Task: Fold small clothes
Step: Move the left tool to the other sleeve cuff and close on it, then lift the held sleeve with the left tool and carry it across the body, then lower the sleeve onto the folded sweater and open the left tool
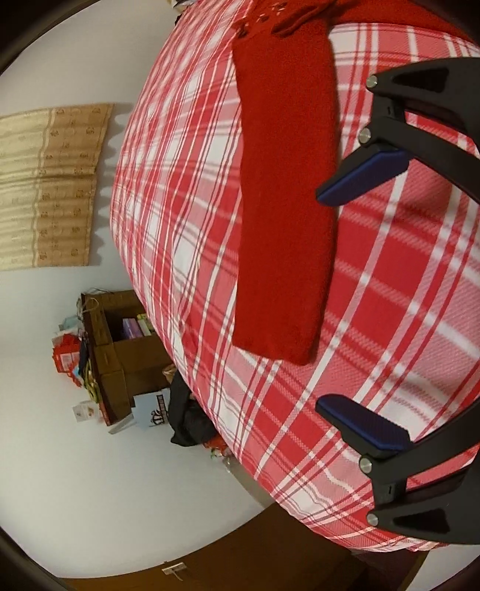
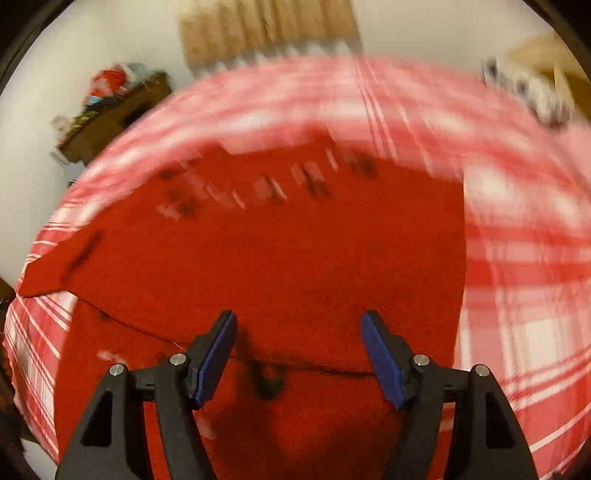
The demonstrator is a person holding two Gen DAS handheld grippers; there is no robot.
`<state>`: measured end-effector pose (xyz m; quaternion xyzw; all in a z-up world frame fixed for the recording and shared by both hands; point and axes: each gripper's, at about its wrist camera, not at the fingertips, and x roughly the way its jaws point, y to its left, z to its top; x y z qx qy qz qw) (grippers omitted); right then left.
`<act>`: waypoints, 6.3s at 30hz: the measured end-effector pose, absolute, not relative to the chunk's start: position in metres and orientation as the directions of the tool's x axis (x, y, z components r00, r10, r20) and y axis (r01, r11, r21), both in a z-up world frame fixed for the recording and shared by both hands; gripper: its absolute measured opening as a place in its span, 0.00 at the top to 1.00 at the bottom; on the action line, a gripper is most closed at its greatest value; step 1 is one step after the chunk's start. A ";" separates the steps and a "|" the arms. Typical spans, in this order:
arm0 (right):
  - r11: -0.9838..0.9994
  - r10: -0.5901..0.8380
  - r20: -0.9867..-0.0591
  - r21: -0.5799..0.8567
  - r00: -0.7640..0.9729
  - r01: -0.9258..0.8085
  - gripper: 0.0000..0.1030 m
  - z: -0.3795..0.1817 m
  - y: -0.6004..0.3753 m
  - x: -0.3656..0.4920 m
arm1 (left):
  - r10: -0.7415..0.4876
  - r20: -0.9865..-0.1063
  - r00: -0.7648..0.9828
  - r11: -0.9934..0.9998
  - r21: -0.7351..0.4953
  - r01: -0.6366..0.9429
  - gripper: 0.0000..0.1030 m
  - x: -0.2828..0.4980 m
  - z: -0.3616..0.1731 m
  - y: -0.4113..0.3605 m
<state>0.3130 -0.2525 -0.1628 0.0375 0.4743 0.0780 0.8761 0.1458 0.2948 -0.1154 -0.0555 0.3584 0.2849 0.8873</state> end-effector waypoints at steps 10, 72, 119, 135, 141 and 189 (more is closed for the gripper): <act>0.971 0.146 -0.805 0.004 0.575 -0.240 0.24 -0.160 -0.212 0.283 | 0.479 -0.699 0.531 0.786 0.074 -0.613 0.09 0.149 -0.124 0.336; 0.965 0.208 -0.709 0.037 0.674 -0.259 0.15 -0.112 -0.235 0.202 | 0.143 -0.583 0.800 0.905 -0.249 -0.344 0.88 0.203 0.002 0.270; 0.972 0.230 -0.692 0.132 0.684 -0.194 0.15 -0.135 -0.290 0.167 | -0.081 -0.453 0.888 0.977 -0.213 -0.019 0.88 0.280 0.097 0.068; 0.967 0.254 -0.693 0.178 0.675 -0.181 0.15 -0.145 -0.295 0.165 | -0.209 -0.540 0.815 0.975 -0.184 0.128 0.88 0.314 0.049 -0.060; 0.965 0.262 -0.693 0.196 0.672 -0.174 0.15 -0.148 -0.297 0.167 | -0.228 -0.600 0.767 0.974 -0.143 0.177 0.88 0.323 0.014 -0.105; 0.980 0.197 -0.673 0.160 0.713 -0.119 0.13 -0.153 -0.302 0.149 | 0.197 -0.735 0.649 0.972 0.061 -0.225 0.02 0.259 -0.146 0.084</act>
